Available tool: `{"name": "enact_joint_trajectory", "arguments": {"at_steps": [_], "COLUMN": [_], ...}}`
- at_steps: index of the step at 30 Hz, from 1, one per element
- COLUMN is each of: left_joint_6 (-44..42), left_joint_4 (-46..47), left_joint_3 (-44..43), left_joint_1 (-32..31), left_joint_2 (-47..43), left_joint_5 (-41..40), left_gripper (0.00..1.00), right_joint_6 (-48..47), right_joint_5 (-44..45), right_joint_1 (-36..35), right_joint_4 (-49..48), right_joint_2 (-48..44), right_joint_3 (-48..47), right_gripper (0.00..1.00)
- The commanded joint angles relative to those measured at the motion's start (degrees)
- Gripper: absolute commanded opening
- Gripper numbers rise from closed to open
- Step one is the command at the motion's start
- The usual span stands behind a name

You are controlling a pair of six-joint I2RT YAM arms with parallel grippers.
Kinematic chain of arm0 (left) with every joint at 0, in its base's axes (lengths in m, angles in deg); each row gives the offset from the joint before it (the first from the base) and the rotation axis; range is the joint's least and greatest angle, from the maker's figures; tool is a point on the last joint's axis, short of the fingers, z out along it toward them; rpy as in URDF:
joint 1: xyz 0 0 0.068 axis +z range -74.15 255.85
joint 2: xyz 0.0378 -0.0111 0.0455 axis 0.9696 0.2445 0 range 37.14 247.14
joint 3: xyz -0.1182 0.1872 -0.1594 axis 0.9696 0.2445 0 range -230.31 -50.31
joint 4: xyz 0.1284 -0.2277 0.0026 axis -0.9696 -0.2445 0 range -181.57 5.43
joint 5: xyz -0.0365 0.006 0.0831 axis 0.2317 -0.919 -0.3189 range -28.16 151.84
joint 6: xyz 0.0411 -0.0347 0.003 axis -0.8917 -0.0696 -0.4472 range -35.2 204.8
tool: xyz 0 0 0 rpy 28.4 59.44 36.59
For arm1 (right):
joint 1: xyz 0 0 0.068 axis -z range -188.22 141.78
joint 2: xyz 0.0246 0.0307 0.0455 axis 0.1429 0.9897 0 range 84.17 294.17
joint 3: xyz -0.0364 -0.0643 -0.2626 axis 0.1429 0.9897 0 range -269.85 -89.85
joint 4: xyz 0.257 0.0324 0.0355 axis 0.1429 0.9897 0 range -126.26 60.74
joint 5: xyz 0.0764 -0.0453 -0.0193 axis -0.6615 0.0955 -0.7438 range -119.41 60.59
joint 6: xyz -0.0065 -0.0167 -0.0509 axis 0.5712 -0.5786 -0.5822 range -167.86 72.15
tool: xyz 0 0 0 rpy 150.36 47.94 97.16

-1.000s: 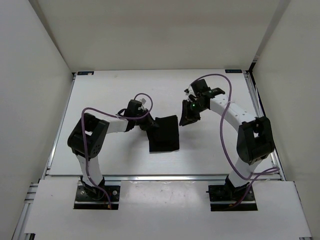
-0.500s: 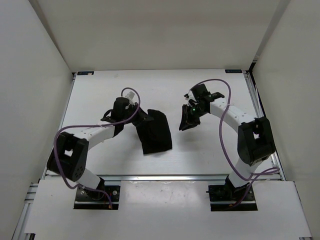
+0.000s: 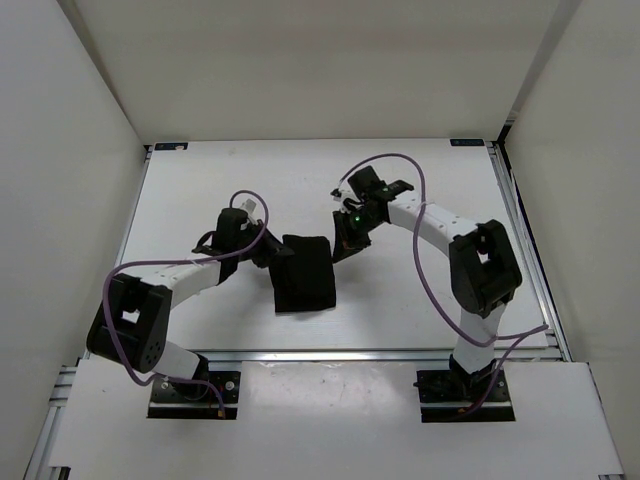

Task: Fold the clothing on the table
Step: Fold the skirt

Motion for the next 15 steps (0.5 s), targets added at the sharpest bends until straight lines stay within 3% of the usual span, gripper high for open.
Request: {"name": "enact_joint_trajectory", "arguments": {"at_steps": [1,7,10,15], "left_joint_6": [-0.83,-0.48,-0.22,-1.27], "left_joint_4": [-1.27,-2.17,-1.81,-1.73], "left_joint_3": [-3.64,-2.85,-2.32,-4.51], "left_joint_1": [0.28,0.02,0.1,0.54], "left_joint_2": [-1.65,-4.47,-4.03,0.35], "left_joint_5": [0.61,0.35,-0.01,-0.71], "left_gripper": [0.0,0.0,0.0,0.0], "right_joint_6": [-1.74,-4.46,-5.87,-7.71], "right_joint_5": [0.7,-4.31,-1.86,5.69], "right_joint_1": [-0.1,0.61,-1.32,-5.28], "right_joint_4": [2.22,3.1,4.77,1.71], "right_joint_2": [1.78,6.09,5.57,-1.02], "right_joint_3": [-3.13,-10.41,-13.32,-6.41], "right_gripper": [0.0,0.0,0.0,0.0]}}
